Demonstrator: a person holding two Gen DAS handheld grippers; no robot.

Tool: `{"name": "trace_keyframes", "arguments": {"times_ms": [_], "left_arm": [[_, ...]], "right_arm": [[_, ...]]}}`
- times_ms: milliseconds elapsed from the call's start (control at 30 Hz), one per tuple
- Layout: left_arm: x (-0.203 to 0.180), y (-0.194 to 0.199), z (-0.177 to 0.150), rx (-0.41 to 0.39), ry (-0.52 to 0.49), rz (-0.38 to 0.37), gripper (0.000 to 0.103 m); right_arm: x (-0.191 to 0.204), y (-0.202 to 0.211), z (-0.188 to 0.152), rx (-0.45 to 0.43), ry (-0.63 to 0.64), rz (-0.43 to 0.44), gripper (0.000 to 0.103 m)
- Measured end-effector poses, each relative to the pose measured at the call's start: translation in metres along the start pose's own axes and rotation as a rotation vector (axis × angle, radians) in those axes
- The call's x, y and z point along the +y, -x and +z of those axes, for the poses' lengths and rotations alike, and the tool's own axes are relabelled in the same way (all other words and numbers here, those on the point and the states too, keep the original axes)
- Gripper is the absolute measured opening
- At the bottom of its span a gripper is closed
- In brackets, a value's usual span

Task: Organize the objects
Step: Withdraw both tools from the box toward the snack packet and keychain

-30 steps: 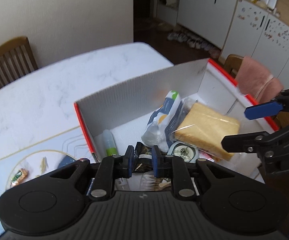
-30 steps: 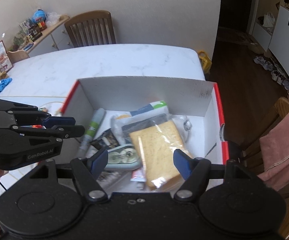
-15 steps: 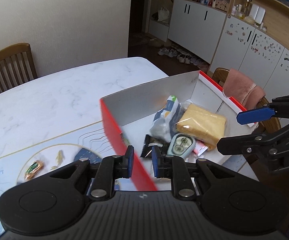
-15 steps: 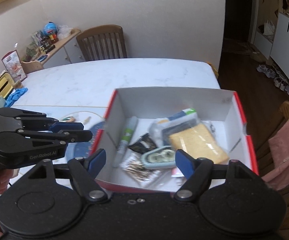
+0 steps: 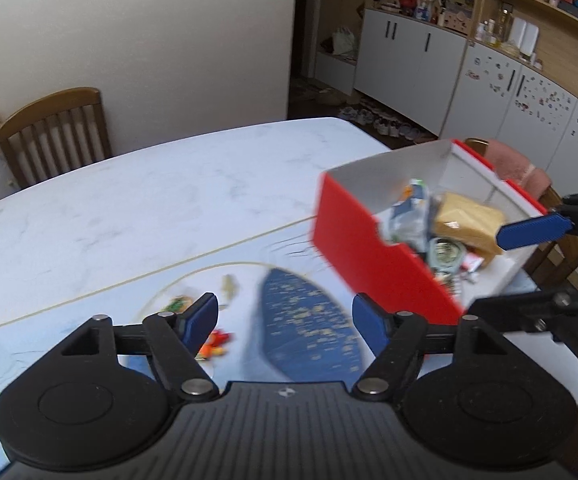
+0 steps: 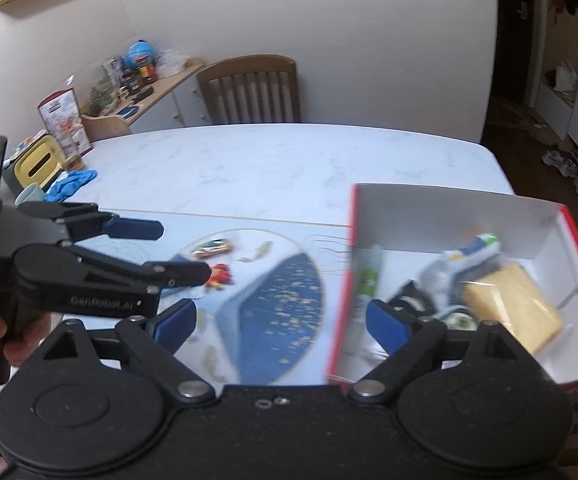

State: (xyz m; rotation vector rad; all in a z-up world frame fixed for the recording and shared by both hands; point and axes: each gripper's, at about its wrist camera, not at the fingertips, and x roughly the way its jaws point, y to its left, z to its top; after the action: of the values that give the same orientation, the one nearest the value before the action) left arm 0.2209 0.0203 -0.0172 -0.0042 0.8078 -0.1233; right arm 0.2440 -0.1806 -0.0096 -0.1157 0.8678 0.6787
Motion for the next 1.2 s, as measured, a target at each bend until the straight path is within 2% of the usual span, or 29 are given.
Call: {"name": "trace_keyframes", "arguments": {"times_ms": [100, 200, 367, 500, 667, 767, 1200], "left_arm": [[0.025, 0.000, -0.005, 0.001, 0.010, 0.008, 0.075], [0.047, 0.000, -0.010, 0.000, -0.002, 0.021, 0.082], [0.075, -0.010, -0.018, 0.005, -0.028, 0.041, 0.082], [0.097, -0.021, -0.022, 0.018, -0.019, 0.010, 0.082], [0.119, -0.041, -0.021, 0.049, 0.003, -0.056, 0.090], [0.128, -0.056, -0.020, 0.065, 0.005, -0.076, 0.102], [0.144, -0.114, -0.016, 0.097, 0.017, -0.086, 0.102]], "right_arm": [[0.020, -0.012, 0.001, 0.000, 0.015, 0.003, 0.097], [0.040, -0.025, 0.001, -0.002, 0.034, 0.003, 0.100], [0.060, -0.046, -0.001, 0.010, 0.057, 0.001, 0.101], [0.072, -0.062, 0.000, 0.011, 0.077, -0.011, 0.101], [0.079, -0.086, 0.002, 0.031, 0.078, -0.015, 0.100], [0.083, -0.101, 0.003, 0.046, 0.079, -0.007, 0.100], [0.089, -0.165, 0.003, 0.061, 0.104, -0.052, 0.098]]}}
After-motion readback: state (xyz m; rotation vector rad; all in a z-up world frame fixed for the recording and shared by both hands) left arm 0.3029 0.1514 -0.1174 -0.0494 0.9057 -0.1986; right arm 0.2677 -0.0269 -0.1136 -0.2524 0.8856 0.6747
